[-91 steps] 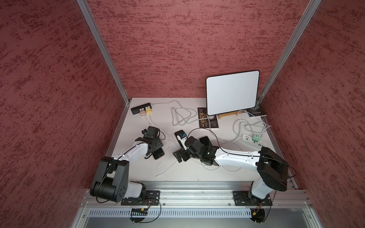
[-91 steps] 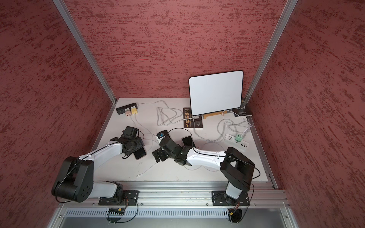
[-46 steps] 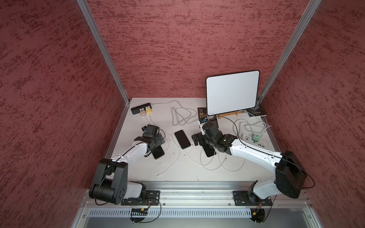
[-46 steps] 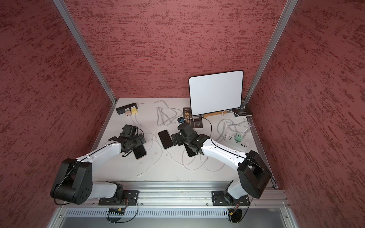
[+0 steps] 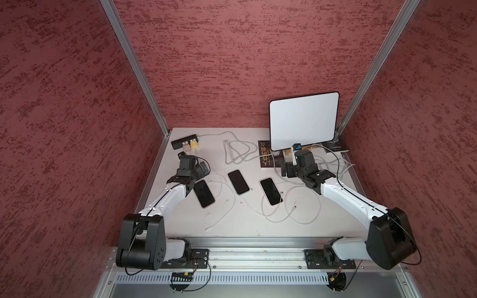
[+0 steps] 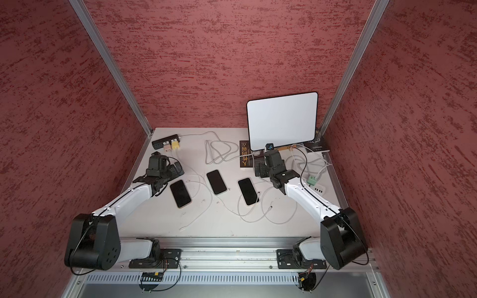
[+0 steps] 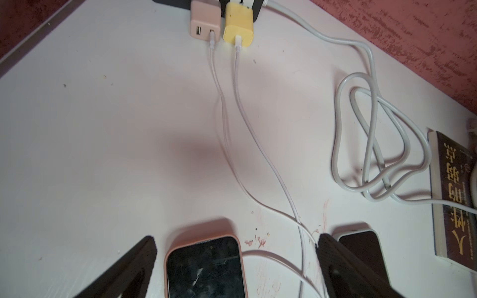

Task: Unplug the charging cable from the phone
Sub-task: Reset both arms

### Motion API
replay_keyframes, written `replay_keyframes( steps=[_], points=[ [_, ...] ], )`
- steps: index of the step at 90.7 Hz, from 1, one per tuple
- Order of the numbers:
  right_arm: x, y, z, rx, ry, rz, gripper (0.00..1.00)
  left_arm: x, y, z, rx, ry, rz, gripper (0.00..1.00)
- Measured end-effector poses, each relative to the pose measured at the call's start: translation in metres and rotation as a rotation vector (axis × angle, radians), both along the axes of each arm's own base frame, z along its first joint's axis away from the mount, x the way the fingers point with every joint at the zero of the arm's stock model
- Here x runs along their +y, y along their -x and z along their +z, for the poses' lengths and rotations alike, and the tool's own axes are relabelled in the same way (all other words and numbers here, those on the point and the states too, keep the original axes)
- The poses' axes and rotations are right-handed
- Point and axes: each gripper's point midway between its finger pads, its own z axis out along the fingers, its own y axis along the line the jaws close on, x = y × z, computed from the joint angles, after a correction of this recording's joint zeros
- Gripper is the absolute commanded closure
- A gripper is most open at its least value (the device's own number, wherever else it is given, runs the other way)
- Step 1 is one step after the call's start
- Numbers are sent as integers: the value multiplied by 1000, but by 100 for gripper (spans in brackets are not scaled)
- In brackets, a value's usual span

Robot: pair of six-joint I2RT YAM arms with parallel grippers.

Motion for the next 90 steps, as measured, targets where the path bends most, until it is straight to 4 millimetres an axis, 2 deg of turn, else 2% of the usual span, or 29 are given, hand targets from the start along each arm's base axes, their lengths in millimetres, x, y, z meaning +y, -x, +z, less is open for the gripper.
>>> replay_keyframes(
  steps=[10, 18, 37, 50, 64, 90],
  points=[
    [-29, -3, -14, 10, 14, -48, 2, 11, -6, 7, -62, -8, -12, 0],
    [-51, -6, -23, 9, 22, -84, 2, 12, -7, 10, -97, -38, -55, 0],
    [-85, -13, -35, -31, 26, -126, 2, 8, -5, 24, -231, -138, -165, 0],
    [-105, -22, -47, -66, 11, -159, 1, 8, 1, 18, -310, -188, -223, 0],
    [-112, -27, -51, -117, -2, -173, 1, 11, -1, 5, -347, -186, -248, 0],
    [-114, -35, -34, -274, 1, -169, 1, 4, -20, -5, -428, -183, -324, 0]
  ],
)
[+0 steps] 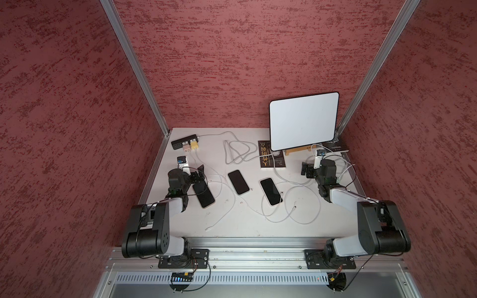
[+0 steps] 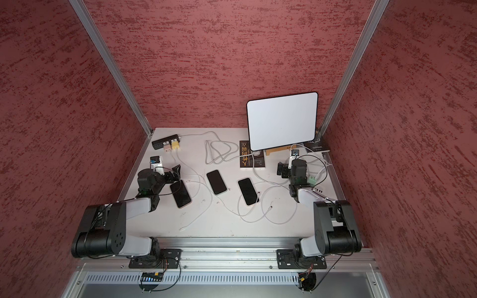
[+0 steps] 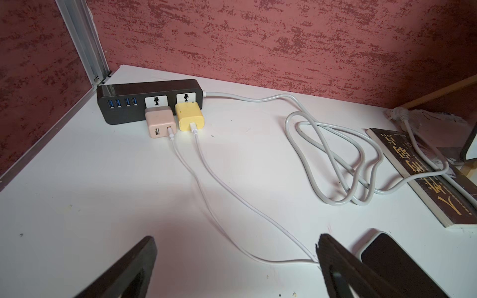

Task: Unplug the charging cable from the phone
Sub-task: Reset both arms

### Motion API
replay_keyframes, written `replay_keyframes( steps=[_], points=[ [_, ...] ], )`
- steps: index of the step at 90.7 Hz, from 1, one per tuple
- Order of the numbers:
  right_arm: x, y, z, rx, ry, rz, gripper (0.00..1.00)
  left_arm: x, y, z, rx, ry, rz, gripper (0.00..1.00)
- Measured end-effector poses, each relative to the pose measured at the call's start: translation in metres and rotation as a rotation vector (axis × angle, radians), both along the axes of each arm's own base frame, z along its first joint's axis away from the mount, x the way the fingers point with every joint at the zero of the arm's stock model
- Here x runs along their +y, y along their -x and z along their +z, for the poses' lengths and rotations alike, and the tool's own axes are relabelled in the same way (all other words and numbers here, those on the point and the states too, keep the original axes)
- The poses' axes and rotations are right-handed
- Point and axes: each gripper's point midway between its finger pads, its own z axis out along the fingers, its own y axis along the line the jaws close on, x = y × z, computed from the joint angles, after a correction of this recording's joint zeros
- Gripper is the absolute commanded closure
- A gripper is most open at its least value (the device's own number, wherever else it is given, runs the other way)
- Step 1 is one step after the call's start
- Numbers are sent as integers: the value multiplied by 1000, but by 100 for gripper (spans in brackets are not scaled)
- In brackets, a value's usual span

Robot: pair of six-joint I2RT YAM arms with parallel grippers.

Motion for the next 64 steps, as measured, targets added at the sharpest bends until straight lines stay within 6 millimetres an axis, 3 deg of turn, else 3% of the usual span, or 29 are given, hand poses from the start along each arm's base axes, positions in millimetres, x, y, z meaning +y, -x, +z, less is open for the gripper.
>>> replay_keyframes(
  steps=[25, 38, 53, 64],
  points=[
    [0, 6, -16, -31, 4, 0, 1, -17, -4, -4, -43, -47, -65, 0],
    [3, 9, -11, -93, 6, 23, 1, -17, -5, -1, -62, -68, -38, 0],
    [4, 16, -25, -88, 10, 34, 1, -13, -6, 0, -65, -92, 17, 0],
    [4, 14, -20, -112, 10, 35, 1, -8, -6, 0, -64, -102, 48, 0]
  ],
)
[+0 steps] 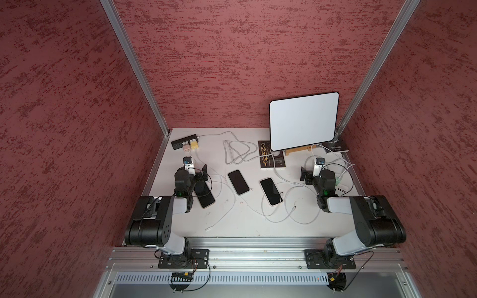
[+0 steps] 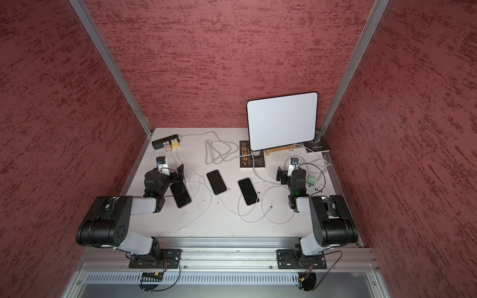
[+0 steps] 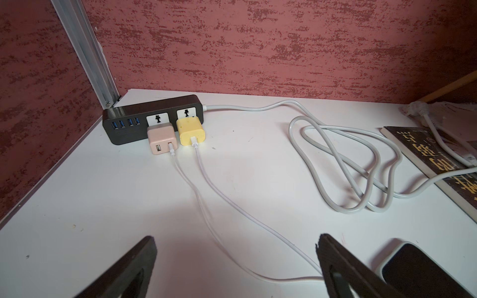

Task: Unplug the charging cable from the phone
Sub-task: Reset both arms

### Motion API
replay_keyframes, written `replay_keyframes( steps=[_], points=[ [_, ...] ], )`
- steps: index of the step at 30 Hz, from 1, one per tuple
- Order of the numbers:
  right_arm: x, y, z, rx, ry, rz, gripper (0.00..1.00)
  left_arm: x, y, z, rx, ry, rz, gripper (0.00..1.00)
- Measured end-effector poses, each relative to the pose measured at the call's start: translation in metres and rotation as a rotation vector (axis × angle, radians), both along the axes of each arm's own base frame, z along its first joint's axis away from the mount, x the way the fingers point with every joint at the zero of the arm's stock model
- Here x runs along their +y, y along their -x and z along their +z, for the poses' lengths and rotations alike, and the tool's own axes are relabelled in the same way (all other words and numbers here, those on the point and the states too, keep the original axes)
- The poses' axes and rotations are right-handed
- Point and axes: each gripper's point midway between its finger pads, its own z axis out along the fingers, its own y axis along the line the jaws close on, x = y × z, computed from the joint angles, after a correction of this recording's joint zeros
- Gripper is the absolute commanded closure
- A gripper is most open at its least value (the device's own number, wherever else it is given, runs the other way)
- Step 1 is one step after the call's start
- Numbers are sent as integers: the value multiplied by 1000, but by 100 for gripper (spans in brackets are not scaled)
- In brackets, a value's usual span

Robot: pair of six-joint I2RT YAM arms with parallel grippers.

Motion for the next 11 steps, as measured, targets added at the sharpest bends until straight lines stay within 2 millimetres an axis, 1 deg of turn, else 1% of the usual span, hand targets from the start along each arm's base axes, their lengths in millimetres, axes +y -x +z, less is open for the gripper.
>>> replay_keyframes(
  steps=[11],
  points=[
    [0, -1, 4, -18, -1, 1, 1, 3, 0, 0, 0, -4, 17, 0]
  ],
)
